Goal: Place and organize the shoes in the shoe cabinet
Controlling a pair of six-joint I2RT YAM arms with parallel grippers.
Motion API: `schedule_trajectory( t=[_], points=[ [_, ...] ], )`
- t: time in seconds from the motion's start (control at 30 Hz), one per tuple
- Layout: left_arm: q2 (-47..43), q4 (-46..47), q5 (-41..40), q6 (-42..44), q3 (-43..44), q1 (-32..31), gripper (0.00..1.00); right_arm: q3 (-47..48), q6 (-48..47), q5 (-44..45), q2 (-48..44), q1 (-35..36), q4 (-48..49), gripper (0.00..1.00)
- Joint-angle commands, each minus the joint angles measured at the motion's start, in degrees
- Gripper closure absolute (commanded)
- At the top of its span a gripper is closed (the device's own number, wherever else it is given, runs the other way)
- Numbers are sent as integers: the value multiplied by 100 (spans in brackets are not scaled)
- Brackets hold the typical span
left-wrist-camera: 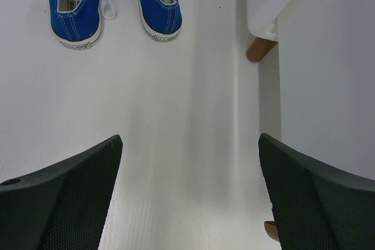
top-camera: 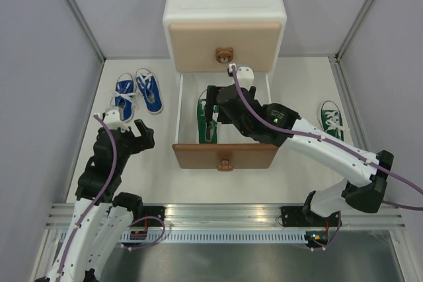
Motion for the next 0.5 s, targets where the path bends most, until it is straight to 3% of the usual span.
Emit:
schedule_trajectory(
  t=[0.0,0.47],
  points=[
    [-59,167,-25,113,20,-24,0,-2,-606,108,-477,33,43,2],
    [-77,185,-25,122,20,-24,0,-387,-704,1348,-1901,-195,-1407,2]
  ],
)
